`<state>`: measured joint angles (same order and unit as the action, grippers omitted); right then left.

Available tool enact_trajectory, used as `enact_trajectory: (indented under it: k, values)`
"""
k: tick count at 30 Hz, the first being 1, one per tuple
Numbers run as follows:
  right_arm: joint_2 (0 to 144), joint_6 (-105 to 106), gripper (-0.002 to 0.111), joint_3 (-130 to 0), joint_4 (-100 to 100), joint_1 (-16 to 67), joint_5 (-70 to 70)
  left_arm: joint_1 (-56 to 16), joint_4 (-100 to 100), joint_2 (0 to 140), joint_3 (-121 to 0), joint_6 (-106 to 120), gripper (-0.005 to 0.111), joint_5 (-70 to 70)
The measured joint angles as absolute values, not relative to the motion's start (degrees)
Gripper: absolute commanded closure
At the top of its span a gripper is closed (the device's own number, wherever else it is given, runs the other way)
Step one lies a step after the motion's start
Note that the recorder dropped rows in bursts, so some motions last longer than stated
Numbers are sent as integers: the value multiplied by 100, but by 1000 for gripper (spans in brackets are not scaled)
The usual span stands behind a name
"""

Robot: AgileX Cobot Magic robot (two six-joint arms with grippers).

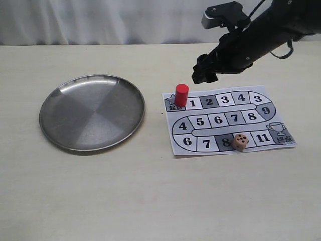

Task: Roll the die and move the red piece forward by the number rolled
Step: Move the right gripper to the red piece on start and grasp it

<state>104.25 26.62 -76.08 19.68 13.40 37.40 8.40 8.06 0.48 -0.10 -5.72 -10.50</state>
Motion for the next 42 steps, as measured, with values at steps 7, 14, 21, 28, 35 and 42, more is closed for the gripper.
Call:
enact_trajectory:
  k: [7,14,21,28,35,42]
  values:
    - [11163,3316,36,-7633,2574,1340,2898,840,806,48,-10,-572,107,-1050]
    - [11604,4536,36,-7747,3960,1340,2750,840,806,48,-10,-572,107,-1050]
    - [11851,5206,36,-7751,4517,1340,2537,840,806,48,-10,-572,107,-1050]
    - [12110,5512,36,-7803,4532,1607,2125,840,806,48,-10,-572,107,-1050]
    - [12247,5671,36,-7816,4532,1890,1458,840,806,48,-10,-572,107,-1050]
    - [12251,5660,36,-7844,4532,1890,1305,840,806,48,-10,-572,107,-1050]
